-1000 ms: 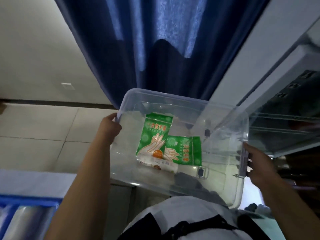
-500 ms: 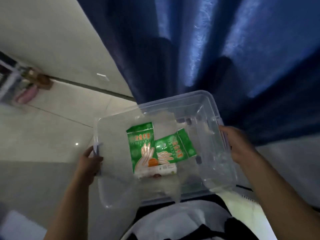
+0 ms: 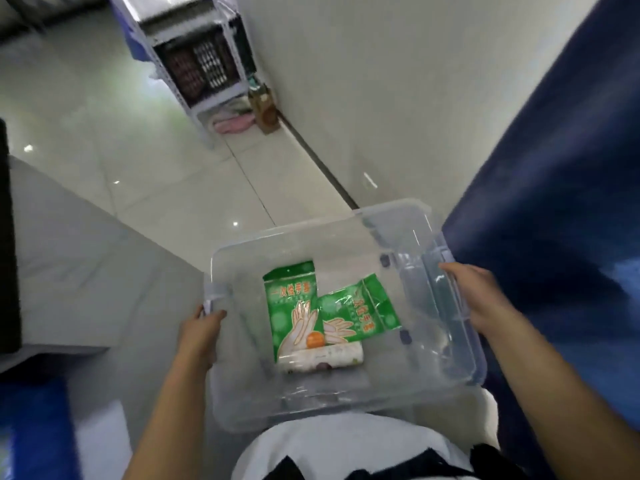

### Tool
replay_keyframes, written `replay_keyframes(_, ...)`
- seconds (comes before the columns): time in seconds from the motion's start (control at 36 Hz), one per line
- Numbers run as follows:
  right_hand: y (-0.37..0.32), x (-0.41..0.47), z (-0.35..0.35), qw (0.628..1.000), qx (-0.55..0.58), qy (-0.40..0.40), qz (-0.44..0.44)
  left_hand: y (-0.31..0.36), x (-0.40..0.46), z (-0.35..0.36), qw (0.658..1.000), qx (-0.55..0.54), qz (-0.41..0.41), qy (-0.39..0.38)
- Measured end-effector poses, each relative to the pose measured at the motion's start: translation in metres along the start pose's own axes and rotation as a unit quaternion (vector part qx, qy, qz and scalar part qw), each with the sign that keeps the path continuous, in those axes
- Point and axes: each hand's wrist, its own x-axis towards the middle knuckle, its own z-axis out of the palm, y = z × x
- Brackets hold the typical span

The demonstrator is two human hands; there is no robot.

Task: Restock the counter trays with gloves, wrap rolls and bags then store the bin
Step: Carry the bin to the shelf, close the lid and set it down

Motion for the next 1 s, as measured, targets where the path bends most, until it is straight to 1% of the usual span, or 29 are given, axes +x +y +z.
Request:
replay_keyframes(0.08,-0.041,0.012,0.032,0.999,-0.035,0.006,-0.005,0.041,0.026,-0.002,0.999,-0.04,0.022,0.001)
replay_keyframes(0.25,-0.126,0.065,0.075,0.998,-0.064,0.0,-0.021,0.119,0.096,0.007,0.994,-0.098,0.047,-0.025)
replay_keyframes(0.36,-0.172,0.089,0.108,0.995,-0.081,0.004,-0.055,0.144,0.135,0.013,0.993,-0.11,0.031,-0.018)
replay_keyframes(0.44,-0.203,0.113,0.141,0.994,-0.076,-0.003,-0.073,0.167,0.167,0.01,0.99,-0.144,0.005,-0.009)
replay_keyframes(0.5,-0.222,0.136,0.167,0.993,-0.082,-0.01,-0.08,0.185,0.194,0.008,0.99,-0.139,-0.015,-0.001)
replay_keyframes(0.67,-0.288,0.22,0.263,0.989,-0.091,-0.076,-0.089,0.246,0.274,-0.002,0.993,-0.101,-0.038,0.045)
replay_keyframes(0.75,-0.337,0.262,0.321,0.987,-0.091,-0.109,-0.074,0.286,0.308,-0.022,0.989,-0.117,-0.081,0.047)
replay_keyframes(0.81,-0.371,0.287,0.366,0.982,-0.112,-0.141,-0.057,0.309,0.324,-0.039,0.984,-0.132,-0.11,0.051)
replay_keyframes(0.86,-0.401,0.306,0.408,0.975,-0.139,-0.167,-0.044,0.329,0.337,-0.054,0.978,-0.147,-0.128,0.072)
replay_keyframes(0.94,-0.439,0.328,0.471,0.966,-0.146,-0.21,-0.039,0.352,0.351,-0.069,0.968,-0.171,-0.144,0.117)
replay_keyframes(1.0,-0.459,0.334,0.513,0.955,-0.165,-0.243,-0.037,0.36,0.355,-0.078,0.961,-0.186,-0.159,0.131)
